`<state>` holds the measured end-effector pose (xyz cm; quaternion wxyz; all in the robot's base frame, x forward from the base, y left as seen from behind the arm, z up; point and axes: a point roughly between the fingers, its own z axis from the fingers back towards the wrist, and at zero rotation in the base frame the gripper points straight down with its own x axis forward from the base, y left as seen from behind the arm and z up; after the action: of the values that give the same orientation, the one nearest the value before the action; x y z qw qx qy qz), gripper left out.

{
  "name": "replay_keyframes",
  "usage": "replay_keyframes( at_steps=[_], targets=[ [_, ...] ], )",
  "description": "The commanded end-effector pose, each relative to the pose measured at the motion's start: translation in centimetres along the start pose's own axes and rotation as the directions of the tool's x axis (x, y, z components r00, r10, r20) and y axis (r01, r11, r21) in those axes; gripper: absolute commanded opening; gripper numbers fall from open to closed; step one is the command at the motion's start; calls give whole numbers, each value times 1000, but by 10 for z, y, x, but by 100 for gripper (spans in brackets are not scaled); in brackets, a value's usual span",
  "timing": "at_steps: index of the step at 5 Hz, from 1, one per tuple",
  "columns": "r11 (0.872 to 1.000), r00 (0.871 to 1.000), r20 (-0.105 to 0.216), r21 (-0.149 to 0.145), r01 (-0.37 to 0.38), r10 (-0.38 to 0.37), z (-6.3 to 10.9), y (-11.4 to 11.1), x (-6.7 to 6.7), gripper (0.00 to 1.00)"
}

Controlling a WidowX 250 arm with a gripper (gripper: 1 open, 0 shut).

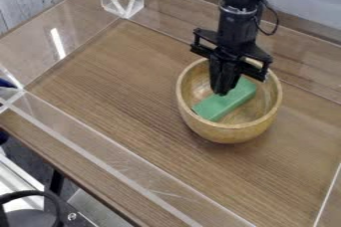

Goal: Remove the green block from inside the brown bowl and put it on the table

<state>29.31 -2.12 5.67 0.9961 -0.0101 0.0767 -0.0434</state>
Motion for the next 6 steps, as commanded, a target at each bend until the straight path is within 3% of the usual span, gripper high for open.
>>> replay_keyframes(
  at_steps=[1, 6],
  targets=[
    [1000, 997, 71, 2, 16, -16, 15, -3, 13, 0],
    [999, 995, 95, -9, 35, -34, 11, -6, 22, 0]
  ],
)
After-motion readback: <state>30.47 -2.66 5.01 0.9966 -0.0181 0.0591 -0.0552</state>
